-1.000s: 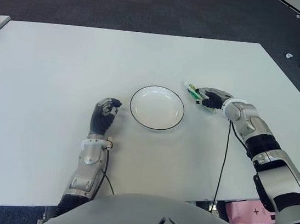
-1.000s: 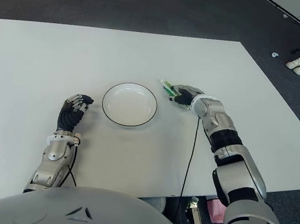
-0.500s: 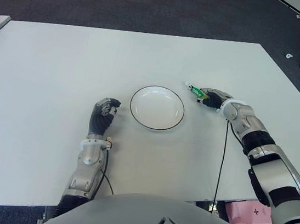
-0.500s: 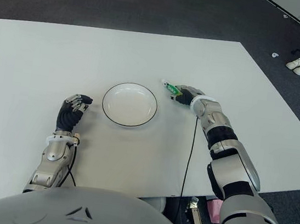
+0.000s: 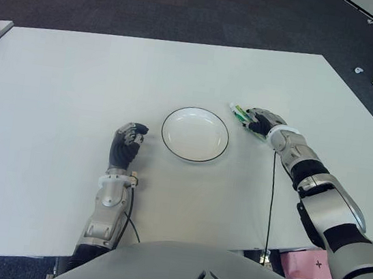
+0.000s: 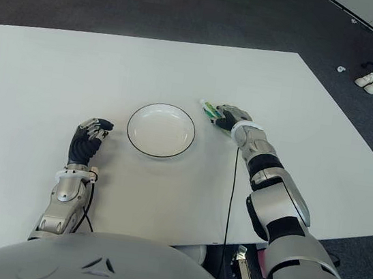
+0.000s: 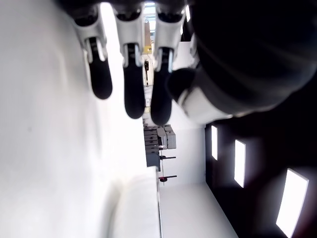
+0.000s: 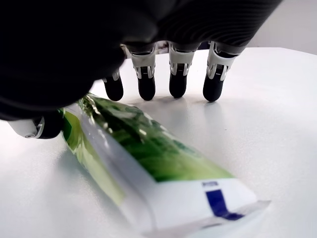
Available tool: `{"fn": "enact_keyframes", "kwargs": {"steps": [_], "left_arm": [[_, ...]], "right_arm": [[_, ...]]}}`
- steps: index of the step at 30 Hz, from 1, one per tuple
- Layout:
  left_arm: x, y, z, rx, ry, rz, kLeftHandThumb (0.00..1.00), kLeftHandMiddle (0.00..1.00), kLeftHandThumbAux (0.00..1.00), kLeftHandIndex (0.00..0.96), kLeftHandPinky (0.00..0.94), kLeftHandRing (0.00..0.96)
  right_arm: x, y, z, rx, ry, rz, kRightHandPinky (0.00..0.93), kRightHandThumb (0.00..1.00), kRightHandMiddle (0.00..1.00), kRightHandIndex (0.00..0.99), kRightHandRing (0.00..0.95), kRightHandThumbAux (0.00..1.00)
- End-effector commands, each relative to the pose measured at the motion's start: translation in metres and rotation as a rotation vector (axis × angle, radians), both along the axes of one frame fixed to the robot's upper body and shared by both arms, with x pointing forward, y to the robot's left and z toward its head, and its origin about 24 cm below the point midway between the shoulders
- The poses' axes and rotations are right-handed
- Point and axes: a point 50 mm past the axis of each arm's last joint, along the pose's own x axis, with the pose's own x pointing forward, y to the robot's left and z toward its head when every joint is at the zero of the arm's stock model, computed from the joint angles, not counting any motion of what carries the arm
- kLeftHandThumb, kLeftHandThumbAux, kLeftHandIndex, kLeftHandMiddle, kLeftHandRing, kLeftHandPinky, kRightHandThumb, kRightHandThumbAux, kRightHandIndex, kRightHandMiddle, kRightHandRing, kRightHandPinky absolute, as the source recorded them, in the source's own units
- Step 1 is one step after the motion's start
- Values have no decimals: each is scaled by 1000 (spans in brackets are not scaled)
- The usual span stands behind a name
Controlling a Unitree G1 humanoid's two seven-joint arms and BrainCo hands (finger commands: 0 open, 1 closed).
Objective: Put the toothpaste on the table into the plate.
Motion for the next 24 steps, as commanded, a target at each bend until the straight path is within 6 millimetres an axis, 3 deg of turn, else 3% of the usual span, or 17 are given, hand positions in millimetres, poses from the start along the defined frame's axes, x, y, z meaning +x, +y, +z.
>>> {"fn": "enact_keyframes", "kwargs": {"steps": [1, 12, 17, 21, 24], "left_arm": [[-8, 0, -11, -17, 68, 16, 709, 406, 720, 418, 322, 366], [-9, 2, -12, -18, 64, 19, 708, 400, 720, 418, 342, 365], [-10, 2, -12, -16, 67, 25, 709, 400, 720, 419, 341, 367], [-10, 2, -12, -16, 69, 29, 709, 396, 719, 419, 335, 363], [-10, 3, -12, -18, 70, 32, 709, 394, 719, 420, 332, 360]], "right_arm": [[-14, -3, -24, -30, 71, -61, 113, 532, 0, 0, 0, 229], [-12, -1, -22, 1, -49, -151, 215, 549, 8, 0, 62, 407], [-14, 1, -25, 13, -104, -187, 294, 573, 70, 0, 132, 475], [-17, 3, -27, 29, -149, -216, 382, 653, 174, 72, 240, 501], [-19, 4, -30, 41, -176, -233, 435, 719, 261, 178, 318, 518]]}}
